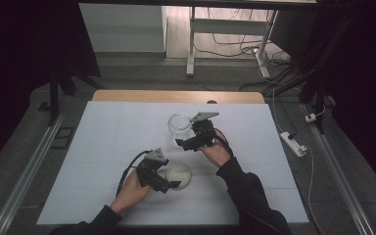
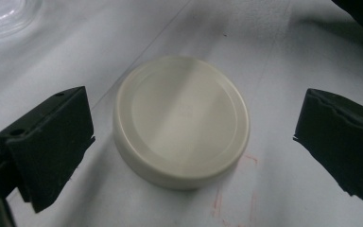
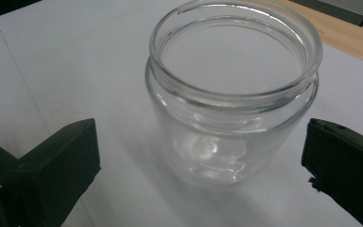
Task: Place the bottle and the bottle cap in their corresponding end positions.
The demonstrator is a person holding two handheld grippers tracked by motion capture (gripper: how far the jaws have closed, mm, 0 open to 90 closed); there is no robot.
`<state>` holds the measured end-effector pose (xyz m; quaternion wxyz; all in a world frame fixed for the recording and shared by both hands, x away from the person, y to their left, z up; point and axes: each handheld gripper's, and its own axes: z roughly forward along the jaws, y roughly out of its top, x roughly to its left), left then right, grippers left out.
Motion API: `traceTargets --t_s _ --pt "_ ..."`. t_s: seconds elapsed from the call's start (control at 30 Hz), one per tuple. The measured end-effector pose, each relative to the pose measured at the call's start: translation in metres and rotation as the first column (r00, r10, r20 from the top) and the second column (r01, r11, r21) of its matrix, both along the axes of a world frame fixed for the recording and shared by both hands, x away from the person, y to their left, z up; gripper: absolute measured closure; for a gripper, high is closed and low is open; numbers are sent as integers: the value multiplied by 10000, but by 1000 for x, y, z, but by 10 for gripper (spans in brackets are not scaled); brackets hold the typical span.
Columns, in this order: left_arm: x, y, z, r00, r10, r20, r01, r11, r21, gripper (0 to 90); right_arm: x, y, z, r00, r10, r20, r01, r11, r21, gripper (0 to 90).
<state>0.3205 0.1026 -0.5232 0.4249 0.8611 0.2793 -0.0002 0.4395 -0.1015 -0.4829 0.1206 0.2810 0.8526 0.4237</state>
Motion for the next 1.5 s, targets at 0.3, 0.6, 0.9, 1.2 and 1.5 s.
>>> traceTargets --t_s 0.3,0.6,0.9,1.2,1.5 --pt "-5 14 3 9994 -245 -241 239 9994 -255 0 -17 -6 1 9999 116 28 -116 9999 -12 0" --pt "-11 29 8 9996 -234 -150 230 9993 -280 0 -33 -13 -2 9994 311 -123 -310 9995 93 0" --pt "-18 38 9 9999 -47 -90 46 10000 -53 0 -50 -23 -3 9988 438 -221 -433 9988 233 0" --pt "-26 42 12 10000 64 0 -64 9999 -98 0 -70 -31 2 9977 634 -230 -624 9973 384 0" --pt "-36 54 16 9997 234 49 -234 9997 -122 0 -91 -45 2 9980 589 -228 -580 9976 376 0"
